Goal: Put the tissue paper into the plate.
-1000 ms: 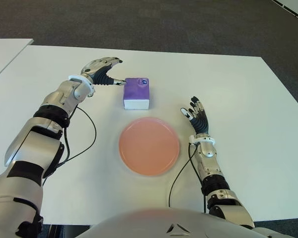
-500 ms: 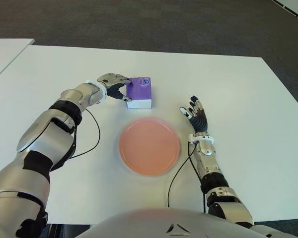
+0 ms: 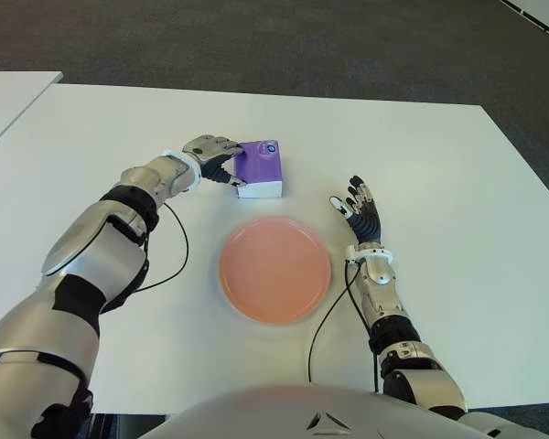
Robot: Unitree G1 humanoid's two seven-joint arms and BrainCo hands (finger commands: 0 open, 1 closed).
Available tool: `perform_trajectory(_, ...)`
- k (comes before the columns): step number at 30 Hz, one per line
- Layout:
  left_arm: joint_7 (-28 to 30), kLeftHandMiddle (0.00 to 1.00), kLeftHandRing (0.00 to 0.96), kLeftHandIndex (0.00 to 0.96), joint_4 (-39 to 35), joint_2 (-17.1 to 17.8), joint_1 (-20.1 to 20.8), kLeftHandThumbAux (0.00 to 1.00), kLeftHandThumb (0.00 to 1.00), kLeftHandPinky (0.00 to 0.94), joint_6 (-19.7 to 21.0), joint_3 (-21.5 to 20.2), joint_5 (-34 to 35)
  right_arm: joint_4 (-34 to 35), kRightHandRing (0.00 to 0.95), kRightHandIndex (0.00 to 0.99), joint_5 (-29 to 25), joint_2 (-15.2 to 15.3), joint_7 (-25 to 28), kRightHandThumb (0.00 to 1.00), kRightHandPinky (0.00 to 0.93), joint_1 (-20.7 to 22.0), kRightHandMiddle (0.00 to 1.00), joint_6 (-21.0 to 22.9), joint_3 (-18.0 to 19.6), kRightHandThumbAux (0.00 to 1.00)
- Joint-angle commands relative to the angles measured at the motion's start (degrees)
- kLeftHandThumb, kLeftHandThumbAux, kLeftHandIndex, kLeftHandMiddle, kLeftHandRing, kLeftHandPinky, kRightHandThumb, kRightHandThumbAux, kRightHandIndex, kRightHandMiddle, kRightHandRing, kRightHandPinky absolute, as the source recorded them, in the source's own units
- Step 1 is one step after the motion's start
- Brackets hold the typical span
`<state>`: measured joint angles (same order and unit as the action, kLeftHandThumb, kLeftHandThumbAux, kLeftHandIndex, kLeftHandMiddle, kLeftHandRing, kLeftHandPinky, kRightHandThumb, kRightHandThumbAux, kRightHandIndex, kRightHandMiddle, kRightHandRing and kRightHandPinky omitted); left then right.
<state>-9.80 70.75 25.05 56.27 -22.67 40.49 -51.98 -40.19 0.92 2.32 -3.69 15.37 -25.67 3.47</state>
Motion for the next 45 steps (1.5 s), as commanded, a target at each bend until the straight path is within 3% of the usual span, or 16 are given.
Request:
perform_trajectory(1, -2.2, 0.000, 0.000, 0.000, 1.0, -1.4, 0.0, 0.244, 0.098, 0.000, 0.3, -0.1, 0.2, -4.1, 0.000, 0.000, 0.2, -0.7, 0.2, 0.000, 0.000, -2.6, 0.000, 3.1, -0.3, 0.617)
perform_trajectory(12, -10.2, 0.000, 0.000, 0.000, 1.2, -1.3, 0.2, 0.242, 0.107, 0.000, -0.7, -0.1, 0.1, -6.9, 0.000, 0.000, -0.2, -0.4, 1.1, 0.000, 0.000, -1.6, 0.000, 2.3, 0.0, 0.602)
perform_trajectory(25, -13.1, 0.000, 0.000, 0.000, -2.1, 1.1, 0.3, 0.240, 0.127, 0.000, -4.6, -2.3, 1.7, -9.5, 0.000, 0.000, -0.5, -0.2, 1.9, 0.000, 0.000, -0.8, 0.000, 1.9, 0.5, 0.589)
perform_trajectory(33, -9.8, 0.000, 0.000, 0.000, -17.3, 7.6, -3.8, 0.245, 0.131, 0.000, -8.6, -6.9, 4.9, -11.8, 0.000, 0.000, -0.7, 0.1, 2.8, 0.005, 0.000, -0.2, 0.000, 0.6, 0.8, 0.590)
perform_trajectory(45, -10.7, 0.000, 0.000, 0.000, -33.9, 10.5, -11.5, 0.269, 0.142, 0.000, -7.4, -11.0, 4.0, -11.6, 0.000, 0.000, -0.6, 0.1, 3.0, 0.003, 0.000, -0.5, 0.000, 0.2, 0.5, 0.599)
